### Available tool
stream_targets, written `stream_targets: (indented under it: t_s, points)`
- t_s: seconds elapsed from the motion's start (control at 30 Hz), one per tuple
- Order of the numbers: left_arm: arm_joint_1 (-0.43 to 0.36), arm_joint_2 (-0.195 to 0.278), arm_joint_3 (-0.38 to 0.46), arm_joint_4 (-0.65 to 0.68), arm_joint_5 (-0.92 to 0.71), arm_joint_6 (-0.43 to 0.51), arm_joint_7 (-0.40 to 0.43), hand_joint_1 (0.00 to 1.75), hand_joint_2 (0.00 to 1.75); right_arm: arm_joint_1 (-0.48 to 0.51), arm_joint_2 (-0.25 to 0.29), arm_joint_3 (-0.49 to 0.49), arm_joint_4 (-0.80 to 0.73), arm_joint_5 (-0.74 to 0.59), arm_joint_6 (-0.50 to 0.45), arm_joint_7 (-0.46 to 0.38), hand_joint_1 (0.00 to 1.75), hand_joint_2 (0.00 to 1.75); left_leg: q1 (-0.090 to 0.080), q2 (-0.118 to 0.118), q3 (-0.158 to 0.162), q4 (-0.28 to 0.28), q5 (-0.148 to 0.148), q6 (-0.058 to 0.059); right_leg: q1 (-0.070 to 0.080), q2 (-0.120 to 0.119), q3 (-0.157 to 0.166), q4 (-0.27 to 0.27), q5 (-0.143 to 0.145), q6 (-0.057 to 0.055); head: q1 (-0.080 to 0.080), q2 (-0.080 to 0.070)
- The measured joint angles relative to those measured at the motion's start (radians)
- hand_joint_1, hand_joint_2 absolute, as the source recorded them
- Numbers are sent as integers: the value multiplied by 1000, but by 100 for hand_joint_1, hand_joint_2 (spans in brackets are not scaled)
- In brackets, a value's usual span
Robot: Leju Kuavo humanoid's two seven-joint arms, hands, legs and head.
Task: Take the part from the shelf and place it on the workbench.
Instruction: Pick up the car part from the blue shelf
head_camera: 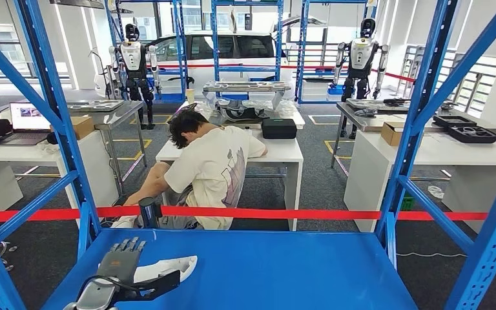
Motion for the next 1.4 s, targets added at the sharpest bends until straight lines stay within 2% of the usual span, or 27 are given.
stream_targets:
  t_s: [0.53, 0.83, 1.3, 1.4]
  points:
    - [11, 0, 2, 0, 5, 5, -6, 0, 175, 1, 0, 0, 0, -2, 0, 0, 0, 0, 0, 0, 0, 0, 0, 0, 0, 0, 0, 0, 0, 0, 0, 0]
    - [52, 1, 44, 4, 58, 45, -18, 0, 175, 4, 0, 0, 0, -9, 0, 4, 0, 0, 0, 0, 0, 0, 0, 0, 0, 0, 0, 0, 0, 0, 0, 0]
    - [122, 54, 120, 8, 108, 97, -30, 0, 175, 6, -9, 0, 0, -2, 0, 12, 0, 0, 0, 0, 0, 0, 0, 0, 0, 0, 0, 0, 0, 0, 0, 0]
    - [137, 65, 131, 8, 111, 112, -34, 0, 44, 7, -10, 0, 0, -2, 0, 12, 0, 0, 0, 0, 0, 0, 0, 0, 0, 0, 0, 0, 0, 0, 0, 0]
